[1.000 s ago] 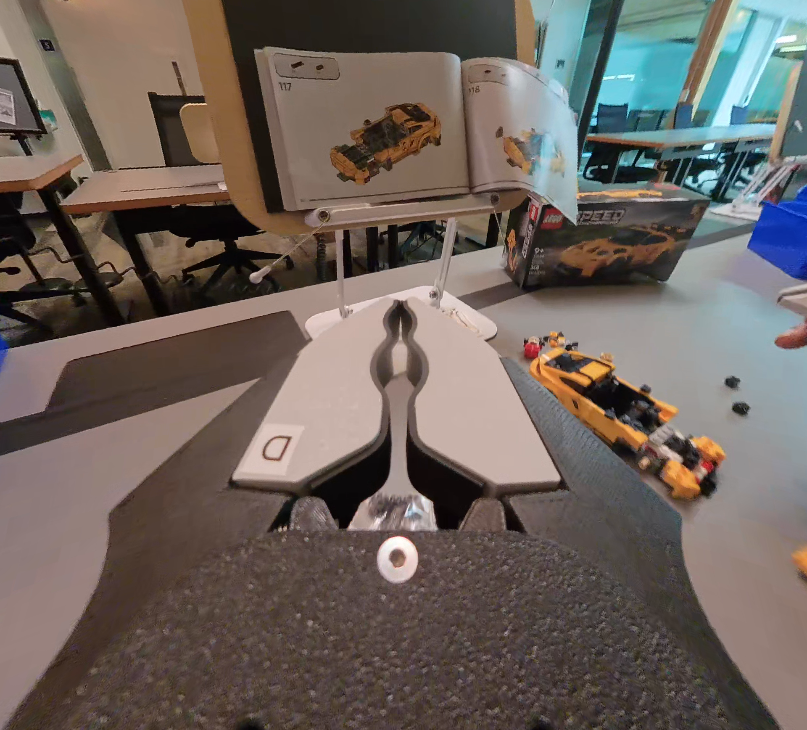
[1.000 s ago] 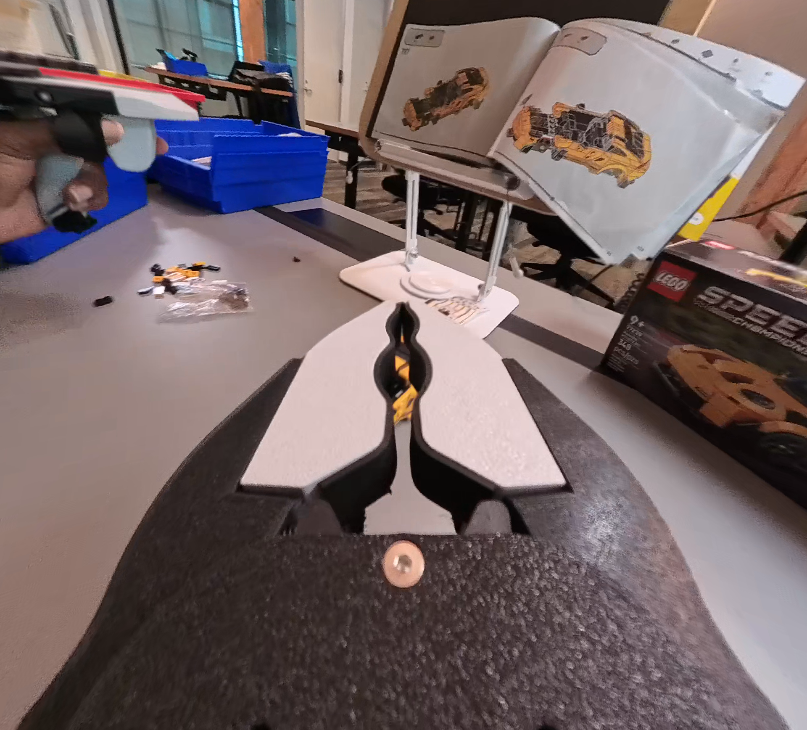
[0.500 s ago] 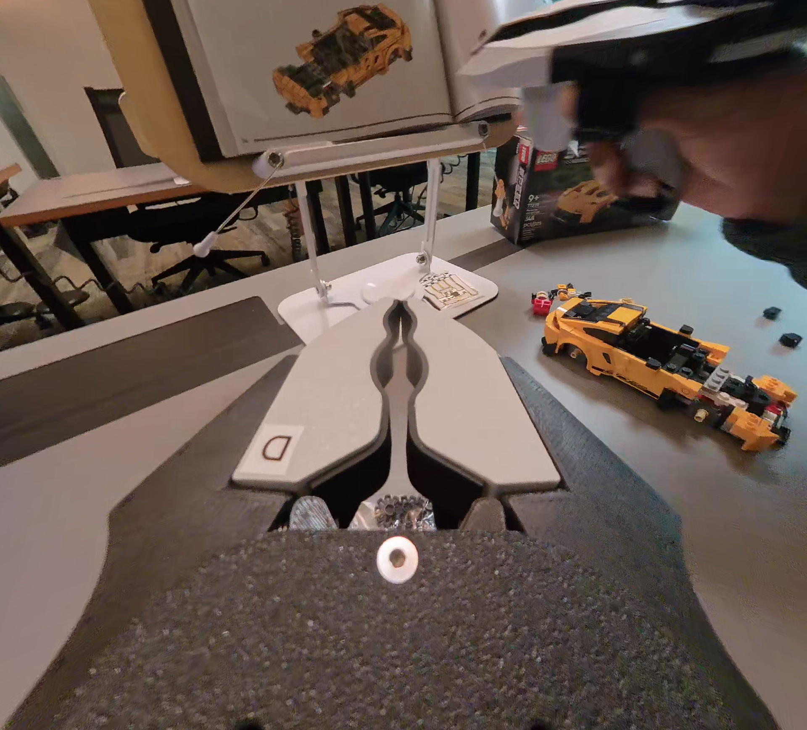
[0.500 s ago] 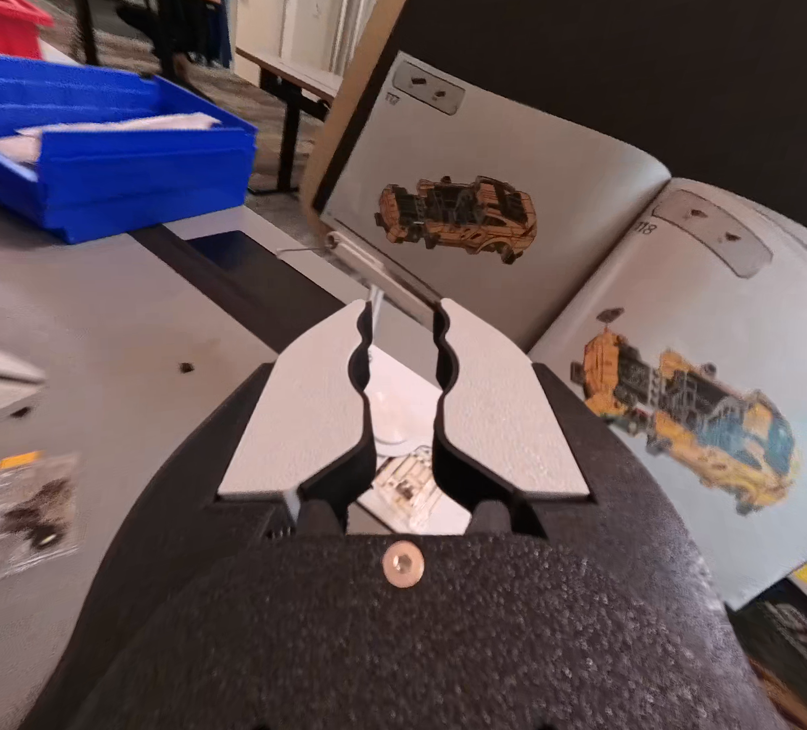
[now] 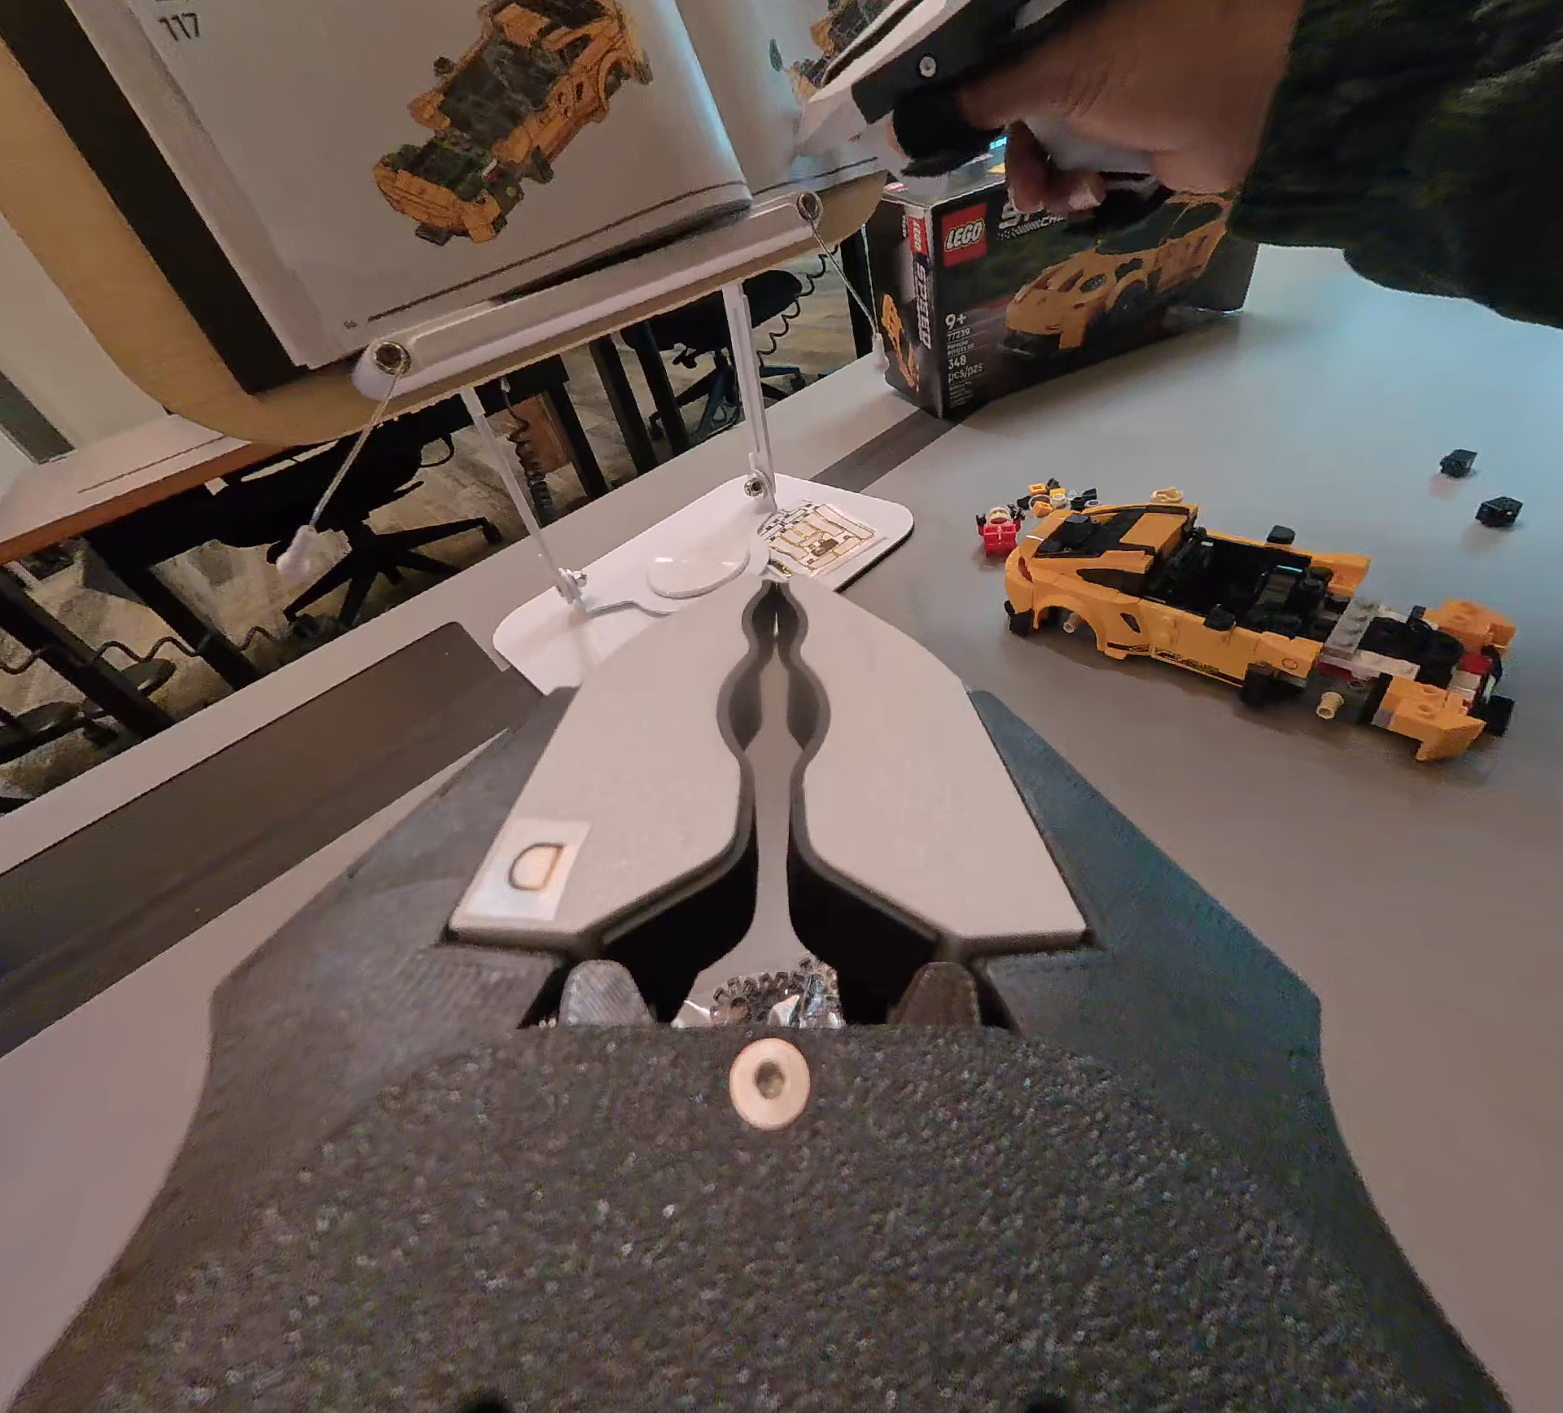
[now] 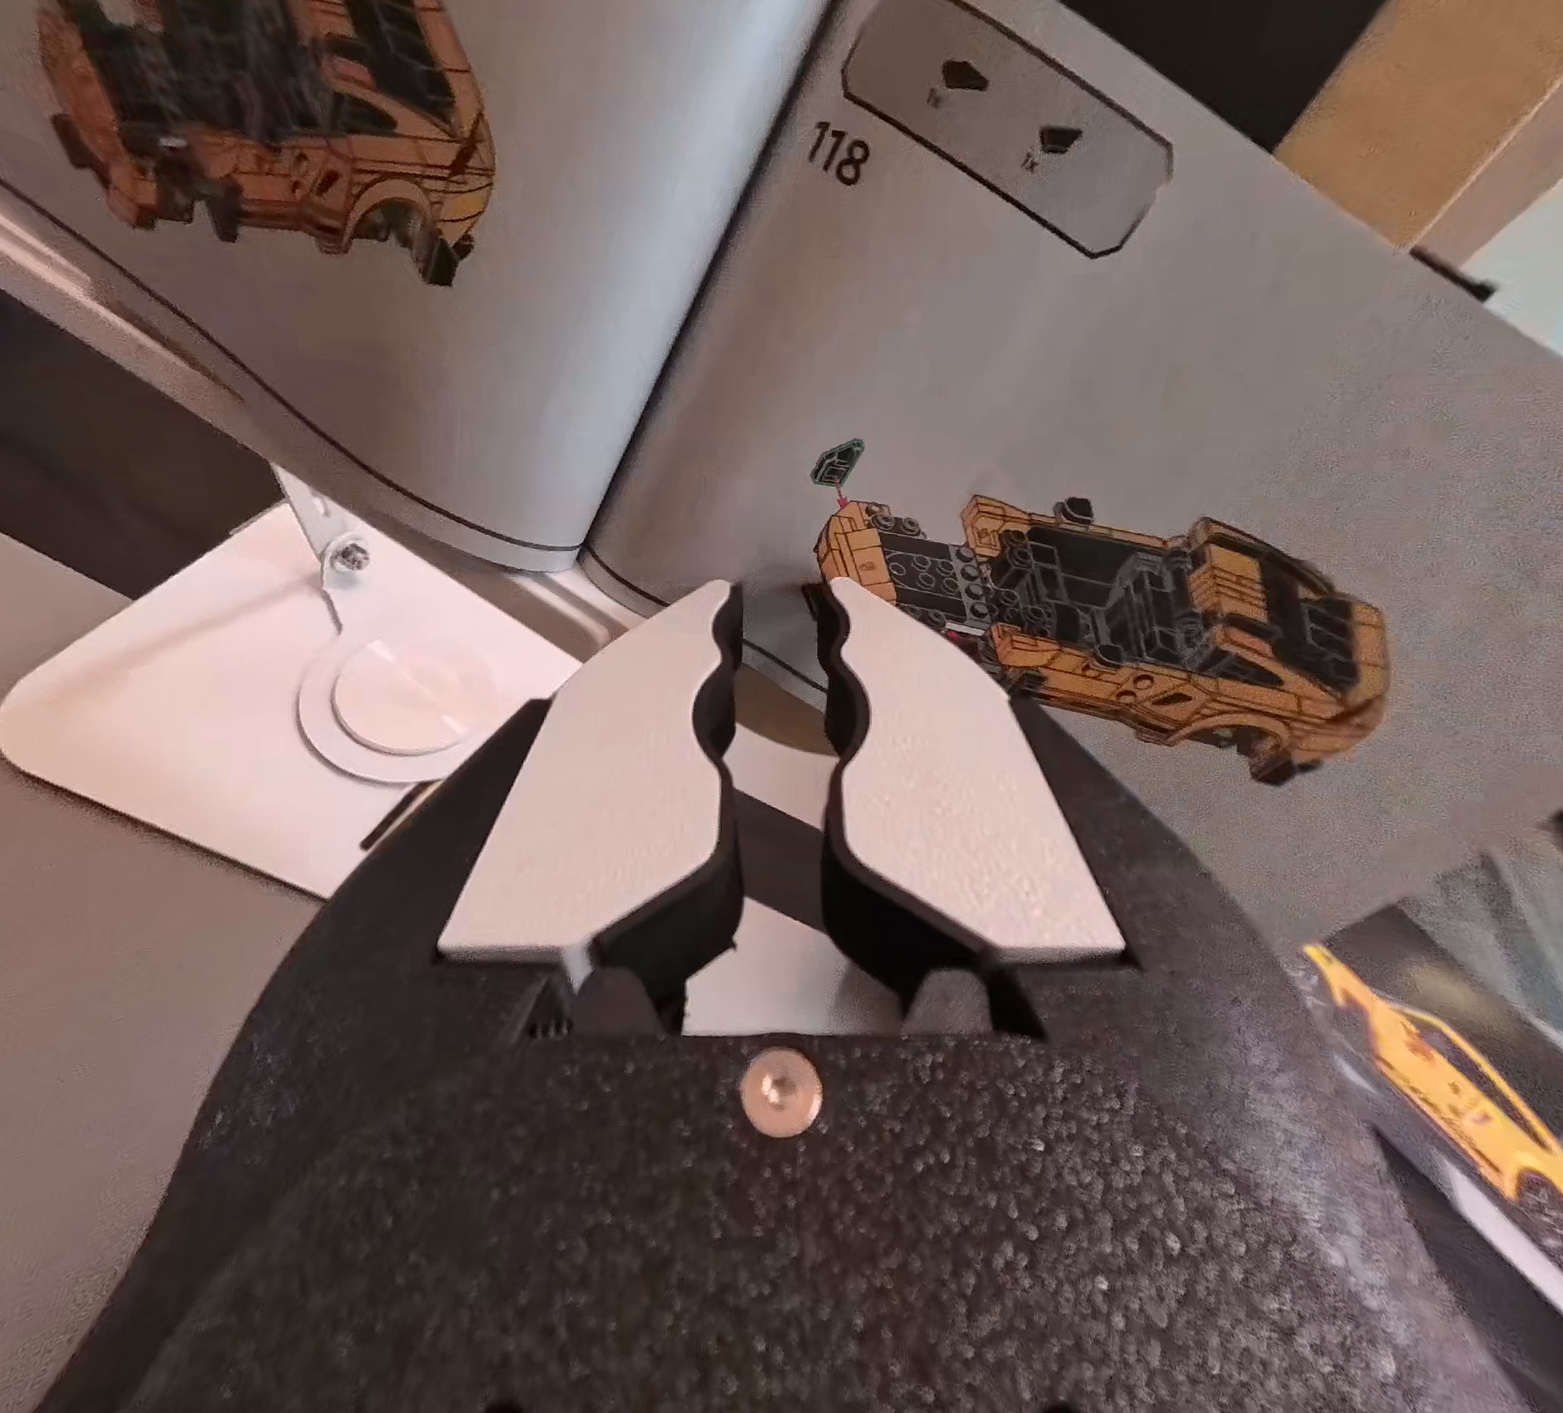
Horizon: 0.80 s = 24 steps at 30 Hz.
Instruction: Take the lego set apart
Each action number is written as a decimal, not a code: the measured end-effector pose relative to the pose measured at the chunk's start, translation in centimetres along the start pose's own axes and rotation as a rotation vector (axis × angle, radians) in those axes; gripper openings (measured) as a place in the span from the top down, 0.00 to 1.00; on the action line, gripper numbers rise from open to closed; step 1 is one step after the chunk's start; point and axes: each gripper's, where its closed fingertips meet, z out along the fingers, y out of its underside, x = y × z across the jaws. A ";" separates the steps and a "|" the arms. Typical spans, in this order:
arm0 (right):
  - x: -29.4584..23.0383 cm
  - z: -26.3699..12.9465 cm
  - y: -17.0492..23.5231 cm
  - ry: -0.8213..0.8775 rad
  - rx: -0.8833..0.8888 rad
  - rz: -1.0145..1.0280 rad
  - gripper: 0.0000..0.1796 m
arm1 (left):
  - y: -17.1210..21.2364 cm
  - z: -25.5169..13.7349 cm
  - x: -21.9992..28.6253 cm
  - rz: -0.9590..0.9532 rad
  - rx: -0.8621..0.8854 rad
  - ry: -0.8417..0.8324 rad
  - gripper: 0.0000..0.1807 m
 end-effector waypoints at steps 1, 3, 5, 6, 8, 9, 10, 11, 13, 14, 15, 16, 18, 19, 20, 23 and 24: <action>-0.1 -0.3 -0.3 0.013 0.016 -0.022 0.90 | 0.0 0.0 0.0 -0.002 -0.001 -0.001 1.00; -0.7 -1.0 -1.6 0.027 0.079 -0.050 0.90 | 0.1 0.0 -0.1 -0.008 -0.005 -0.002 1.00; -1.8 -1.6 -3.0 0.020 0.123 -0.080 0.89 | 0.3 0.1 -0.1 -0.010 -0.011 0.000 1.00; -2.5 -1.8 -3.8 0.015 0.136 -0.098 0.87 | 0.4 0.2 -0.1 -0.009 -0.015 0.001 1.00; -4.0 -1.7 -5.2 0.014 0.146 -0.127 0.82 | 0.5 0.2 0.0 -0.006 -0.019 0.004 1.00; -4.8 -1.5 -6.0 0.014 0.143 -0.139 0.77 | 0.6 0.2 0.0 -0.004 -0.021 0.006 1.00; -5.5 -1.1 -6.7 0.019 0.137 -0.146 0.71 | 0.6 0.3 0.1 -0.002 -0.023 0.009 1.00; -6.2 -0.6 -7.4 0.028 0.133 -0.149 0.64 | 0.6 0.2 0.1 0.000 -0.024 0.009 1.00; -6.9 0.7 -8.9 0.078 0.120 -0.178 0.49 | 0.6 0.1 0.2 0.006 -0.026 0.010 1.00; -6.8 1.5 -9.4 0.124 0.106 -0.213 0.46 | 0.7 0.0 0.2 0.008 -0.027 0.010 1.00; -6.6 2.3 -9.5 0.168 0.084 -0.243 0.44 | 0.7 0.0 0.1 0.007 -0.027 0.008 1.00; -6.4 3.2 -9.4 0.190 0.059 -0.258 0.43 | 0.7 -0.1 0.1 0.005 -0.027 0.008 1.00; -6.2 4.2 -9.4 0.211 0.050 -0.277 0.44 | 0.7 -0.2 0.0 -0.002 -0.026 0.008 1.00; -6.1 4.4 -9.4 0.212 0.054 -0.284 0.48 | 0.6 -0.2 0.0 -0.003 -0.023 0.008 1.00; -6.1 4.3 -9.5 0.210 0.062 -0.282 0.54 | 0.5 -0.2 0.0 -0.004 -0.022 0.010 1.00; -5.3 3.5 -9.9 0.227 0.105 -0.280 0.71 | 0.5 -0.2 0.0 -0.008 -0.023 0.017 1.00; -5.1 3.3 -9.9 0.225 0.112 -0.277 0.75 | 0.6 -0.1 0.0 -0.011 -0.026 0.019 1.00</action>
